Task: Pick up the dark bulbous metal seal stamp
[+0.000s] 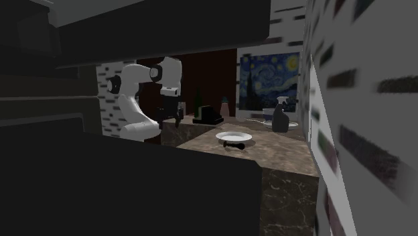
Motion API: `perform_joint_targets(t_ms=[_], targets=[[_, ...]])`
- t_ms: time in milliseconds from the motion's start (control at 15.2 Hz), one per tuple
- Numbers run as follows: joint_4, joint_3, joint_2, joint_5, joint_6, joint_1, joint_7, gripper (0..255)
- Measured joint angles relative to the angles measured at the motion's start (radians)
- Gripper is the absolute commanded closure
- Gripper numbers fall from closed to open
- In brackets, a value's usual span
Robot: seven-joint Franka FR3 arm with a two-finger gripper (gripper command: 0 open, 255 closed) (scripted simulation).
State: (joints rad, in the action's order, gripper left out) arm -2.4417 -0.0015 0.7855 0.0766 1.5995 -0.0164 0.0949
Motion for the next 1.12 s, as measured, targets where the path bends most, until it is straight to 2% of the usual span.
perform_joint_targets(t_ms=[132, 462, 1122], targets=[[0.011, 0.004, -0.020, -0.004, 0.008, 0.004, 0.002, 0], [0.103, 0.028, -0.192, -0.031, 0.084, 0.035, 0.001, 0], [0.403, 0.082, -0.567, -0.067, 0.151, 0.089, -0.008, 0]])
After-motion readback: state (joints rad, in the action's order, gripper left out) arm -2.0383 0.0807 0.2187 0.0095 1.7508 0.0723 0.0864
